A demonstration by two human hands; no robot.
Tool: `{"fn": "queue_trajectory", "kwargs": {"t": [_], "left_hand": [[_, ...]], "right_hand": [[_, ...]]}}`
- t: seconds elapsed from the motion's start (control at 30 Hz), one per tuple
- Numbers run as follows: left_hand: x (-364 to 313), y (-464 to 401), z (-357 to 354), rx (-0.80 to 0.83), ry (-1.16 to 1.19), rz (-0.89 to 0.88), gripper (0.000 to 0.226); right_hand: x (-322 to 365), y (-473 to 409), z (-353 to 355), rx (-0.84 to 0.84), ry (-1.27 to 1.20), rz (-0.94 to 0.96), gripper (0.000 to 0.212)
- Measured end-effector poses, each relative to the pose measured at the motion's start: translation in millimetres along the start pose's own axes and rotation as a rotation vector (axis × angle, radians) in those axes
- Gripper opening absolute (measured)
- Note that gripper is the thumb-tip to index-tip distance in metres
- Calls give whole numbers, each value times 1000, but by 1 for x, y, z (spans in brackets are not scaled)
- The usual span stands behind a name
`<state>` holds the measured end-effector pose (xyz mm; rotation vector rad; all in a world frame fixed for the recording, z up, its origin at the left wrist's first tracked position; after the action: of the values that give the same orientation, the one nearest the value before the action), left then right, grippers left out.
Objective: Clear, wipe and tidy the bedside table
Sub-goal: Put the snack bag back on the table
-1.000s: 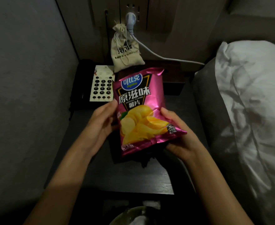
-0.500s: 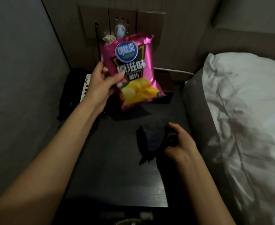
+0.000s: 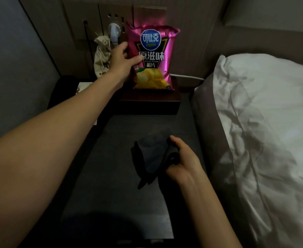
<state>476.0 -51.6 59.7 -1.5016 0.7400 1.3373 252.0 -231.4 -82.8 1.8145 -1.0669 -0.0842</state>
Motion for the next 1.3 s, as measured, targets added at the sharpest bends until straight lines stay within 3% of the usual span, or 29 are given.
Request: {"fn": "queue_trajectory", "kwargs": {"t": [0.23, 0.43, 0.53, 0.63, 0.73, 0.87, 1.0, 1.17, 1.3], "left_hand": [[2, -5, 1, 2, -61, -38, 31], [-16, 1, 22, -197, -317, -124, 71], [-34, 25, 47, -381, -419, -193, 67], [-35, 64, 63, -380, -335, -169, 60], [-2, 119, 68, -255, -103, 62, 50], [54, 214, 57, -77, 251, 610, 48], [52, 281, 32, 201, 632, 889, 54], [48, 323, 39, 192, 584, 973, 46], [35, 346, 48, 169, 561, 965, 31]], "right_hand": [[-3, -3, 2, -6, 10, -4, 34], [-5, -4, 1, -12, 9, -11, 29], [-8, -3, -1, -1, 21, -26, 29], [-10, 2, -5, 35, 7, -50, 32], [-10, 9, -10, 77, -7, -64, 36], [-13, 20, -13, 140, -23, -67, 37], [-25, 38, -10, 210, 3, -91, 42], [-46, 65, 3, 239, 53, -100, 44], [-38, 82, 12, 242, 117, 157, 33]]}}
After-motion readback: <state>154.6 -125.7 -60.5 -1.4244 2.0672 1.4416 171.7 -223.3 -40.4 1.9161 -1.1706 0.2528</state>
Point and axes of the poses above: each hand's wrist, its own y-axis away from the middle knuckle, its own z-axis out of the back of the hand, x = y × z, the point moved 9 cm from there along -y, towards the middle knuckle, and after that the axes turned 10 degrees about -x, right-handed, at the moved point
